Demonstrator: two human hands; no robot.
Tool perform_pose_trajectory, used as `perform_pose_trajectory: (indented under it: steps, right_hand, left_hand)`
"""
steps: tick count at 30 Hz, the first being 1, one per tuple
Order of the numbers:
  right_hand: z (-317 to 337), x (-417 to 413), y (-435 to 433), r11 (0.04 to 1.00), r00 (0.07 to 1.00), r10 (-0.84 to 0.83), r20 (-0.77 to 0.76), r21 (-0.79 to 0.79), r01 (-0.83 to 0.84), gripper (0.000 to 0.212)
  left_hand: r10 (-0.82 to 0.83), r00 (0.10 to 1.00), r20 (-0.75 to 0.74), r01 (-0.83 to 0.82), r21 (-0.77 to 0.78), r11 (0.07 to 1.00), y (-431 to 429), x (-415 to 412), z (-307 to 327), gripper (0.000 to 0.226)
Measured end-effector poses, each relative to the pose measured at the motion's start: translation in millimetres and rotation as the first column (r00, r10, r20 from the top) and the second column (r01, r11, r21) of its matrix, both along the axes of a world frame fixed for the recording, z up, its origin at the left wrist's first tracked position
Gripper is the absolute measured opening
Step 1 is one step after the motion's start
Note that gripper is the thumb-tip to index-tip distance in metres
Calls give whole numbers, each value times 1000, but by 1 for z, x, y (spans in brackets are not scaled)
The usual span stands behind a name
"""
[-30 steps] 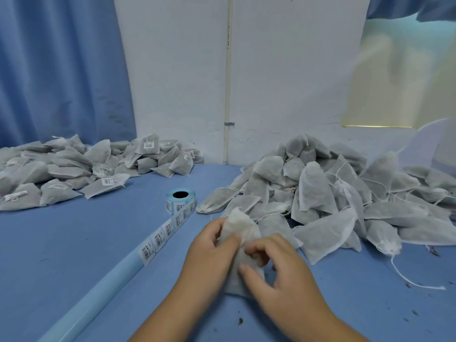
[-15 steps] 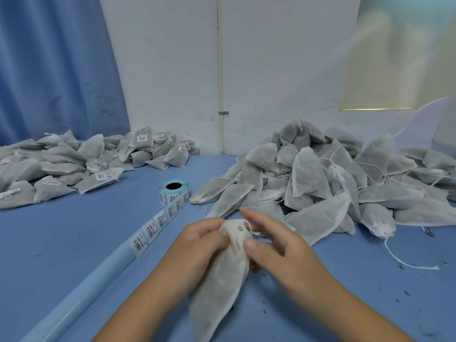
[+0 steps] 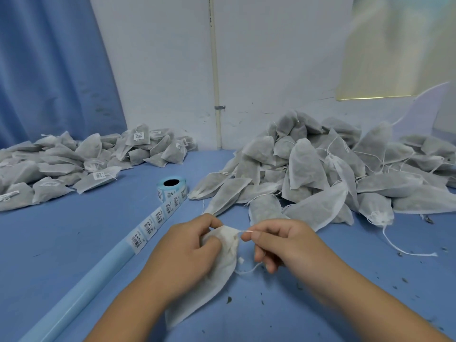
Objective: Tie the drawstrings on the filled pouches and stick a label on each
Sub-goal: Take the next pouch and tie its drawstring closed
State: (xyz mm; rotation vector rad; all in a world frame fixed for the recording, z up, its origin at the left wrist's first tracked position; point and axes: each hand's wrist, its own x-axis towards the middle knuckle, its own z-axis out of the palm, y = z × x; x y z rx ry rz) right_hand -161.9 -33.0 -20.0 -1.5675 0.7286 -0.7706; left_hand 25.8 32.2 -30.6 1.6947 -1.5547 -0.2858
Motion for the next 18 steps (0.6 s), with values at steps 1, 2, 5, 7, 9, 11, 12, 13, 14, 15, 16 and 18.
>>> perform_pose_trajectory:
  steps: [1,2,5,7,9,11,12,13,14,15,16,18]
  right_hand:
    - [0,-1,-1,1000,1000,1,-22,2,0,20]
    - [0,-1,-1,1000,999,-1,-36,4,1,22]
    - [1,0,-1,1000,1000,-5,-31,19,5,27]
    - [3,2,0,999,1000,5,0,45,-5,30]
    - [4,3,1,997,999,11,38,80,-14,29]
    - [5,2,1,996,999,6,38,89,-10,26]
    - [5,1,0,997,1000,5,27,81,-7,25]
    - [6,-1,-1,998,1000,5,18,67,-6,25]
    - [7,-4,-2,999,1000,5,15,49,-6,24]
    - [9,-6,-3,999,1000,8,14,31,-9,23]
    - [11,-9,-4,1000,1000,17,12,14,-17,21]
    - [13,-11,-4,999,999,40,-6,-24,-40,14]
  left_hand:
    - [18,998,66,-18,-5,1000,0,0,0,21]
    - [33,988,152,-30,-22,999,0,-1,0,20]
    - [34,956,293,9,-144,990,1,-13,-1,35]
    - [-55,991,122,77,-181,980,4,-27,0,39]
    - [-194,976,-95,174,-187,967,6,-41,0,45]
    - [-243,957,-159,219,-156,963,6,-50,-3,47]
    - [-243,958,-154,222,-141,965,6,-52,-4,45]
    - [-231,961,-150,212,-133,968,5,-53,-3,39]
    - [-215,964,-157,196,-129,972,5,-52,-2,32]
    - [-205,964,-170,186,-122,975,4,-52,-1,28]
    - [-201,962,-185,183,-113,977,4,-51,0,24]
    - [-183,955,-235,166,-90,982,5,-49,3,15]
